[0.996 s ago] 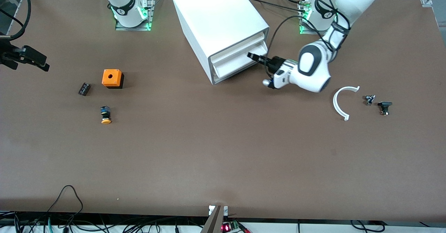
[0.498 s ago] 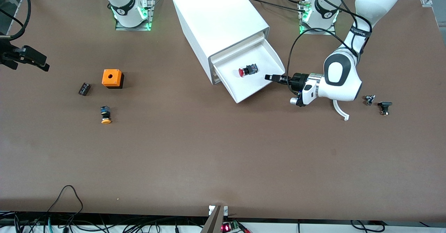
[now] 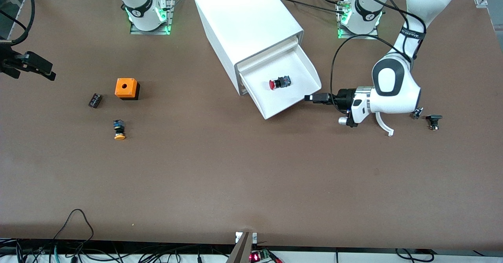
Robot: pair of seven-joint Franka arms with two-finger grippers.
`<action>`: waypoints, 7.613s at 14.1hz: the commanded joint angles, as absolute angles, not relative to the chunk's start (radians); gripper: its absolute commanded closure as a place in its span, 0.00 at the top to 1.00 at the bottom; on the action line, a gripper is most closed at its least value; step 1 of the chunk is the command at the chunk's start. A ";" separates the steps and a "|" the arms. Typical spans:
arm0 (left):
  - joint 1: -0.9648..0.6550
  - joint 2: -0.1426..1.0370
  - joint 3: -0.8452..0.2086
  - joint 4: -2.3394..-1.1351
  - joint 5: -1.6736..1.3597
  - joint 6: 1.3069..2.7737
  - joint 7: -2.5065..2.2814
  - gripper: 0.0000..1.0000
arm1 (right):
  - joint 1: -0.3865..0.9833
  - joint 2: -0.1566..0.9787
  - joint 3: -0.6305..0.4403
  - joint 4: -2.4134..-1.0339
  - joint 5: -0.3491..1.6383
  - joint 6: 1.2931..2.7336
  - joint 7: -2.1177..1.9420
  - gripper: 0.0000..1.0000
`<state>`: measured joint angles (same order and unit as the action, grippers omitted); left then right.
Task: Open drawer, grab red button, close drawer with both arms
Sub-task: 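Pull the top drawer open with the left gripper, then withdraw the left gripper while the right gripper reaches toward the drawer, then lower the right gripper over the red-capped button in the drawer, then close the right gripper on the red-capped button, then lift the button out with the right gripper while the left gripper approaches the drawer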
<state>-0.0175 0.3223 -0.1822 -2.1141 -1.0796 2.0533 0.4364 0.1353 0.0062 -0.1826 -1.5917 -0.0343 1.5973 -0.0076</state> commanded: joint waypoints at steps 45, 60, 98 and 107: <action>0.006 -0.132 -0.006 -1.660 0.025 1.483 -0.146 1.00 | 0.715 0.535 0.066 -1.289 0.186 2.046 -0.356 1.00; 0.005 -0.126 -0.008 -1.661 0.025 1.500 -0.133 1.00 | 0.857 0.709 0.064 -1.239 0.003 2.071 -0.721 1.00; 0.006 -0.121 0.000 -1.661 0.023 1.528 -0.146 1.00 | 0.933 0.773 0.069 -1.233 -0.023 2.060 -0.735 0.34; 0.006 -0.101 0.008 -1.663 0.020 1.580 -0.146 1.00 | 0.905 0.675 0.066 -1.201 -0.023 2.057 -0.573 0.29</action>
<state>0.0169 -0.1009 0.0022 -1.6527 -0.0019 1.5647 -0.1367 0.9235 0.7147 0.0651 -1.1949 -0.0065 2.0633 -0.6355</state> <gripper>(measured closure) 0.000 0.586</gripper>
